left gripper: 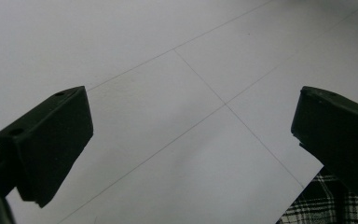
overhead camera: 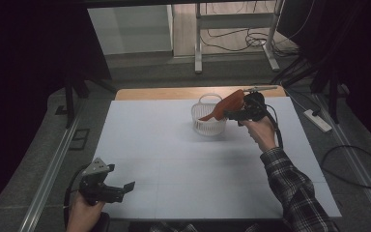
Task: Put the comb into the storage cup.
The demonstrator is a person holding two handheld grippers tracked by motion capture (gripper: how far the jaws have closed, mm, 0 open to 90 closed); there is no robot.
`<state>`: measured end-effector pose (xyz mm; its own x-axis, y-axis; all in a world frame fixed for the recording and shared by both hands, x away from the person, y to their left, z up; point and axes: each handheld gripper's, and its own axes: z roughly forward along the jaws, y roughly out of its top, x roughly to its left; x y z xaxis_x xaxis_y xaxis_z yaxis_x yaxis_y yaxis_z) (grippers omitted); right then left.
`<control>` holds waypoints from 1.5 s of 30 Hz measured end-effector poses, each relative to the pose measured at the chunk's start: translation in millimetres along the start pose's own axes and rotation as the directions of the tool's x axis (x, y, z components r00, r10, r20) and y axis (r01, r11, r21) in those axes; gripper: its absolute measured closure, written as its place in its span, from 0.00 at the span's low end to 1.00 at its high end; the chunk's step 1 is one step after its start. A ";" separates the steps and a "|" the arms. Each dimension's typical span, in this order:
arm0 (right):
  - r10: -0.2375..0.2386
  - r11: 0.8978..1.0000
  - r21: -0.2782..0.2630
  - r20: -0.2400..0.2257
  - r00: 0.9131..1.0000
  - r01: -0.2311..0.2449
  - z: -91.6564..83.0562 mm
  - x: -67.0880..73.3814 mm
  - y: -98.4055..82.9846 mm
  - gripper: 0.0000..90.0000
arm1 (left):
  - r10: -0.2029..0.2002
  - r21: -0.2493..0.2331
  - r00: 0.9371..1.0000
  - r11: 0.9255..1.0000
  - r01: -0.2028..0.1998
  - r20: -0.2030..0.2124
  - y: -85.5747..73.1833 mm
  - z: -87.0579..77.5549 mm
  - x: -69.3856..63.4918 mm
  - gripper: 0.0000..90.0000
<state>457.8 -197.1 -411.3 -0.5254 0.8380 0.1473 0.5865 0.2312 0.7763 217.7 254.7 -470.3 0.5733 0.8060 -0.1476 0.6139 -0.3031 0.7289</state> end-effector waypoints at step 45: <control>-0.079 0.997 0.007 0.004 0.997 0.078 -30.3 1.2 -21.1 0.00 | -0.003 -0.001 1.000 1.000 0.003 0.001 0.1 0.2 0.1 0.00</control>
<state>426.1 -215.9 -408.9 -0.5675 0.8192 0.0836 0.5475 0.2996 0.7813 217.9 254.7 -470.3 0.5721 0.8063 -0.1506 0.6151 -0.3002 0.7290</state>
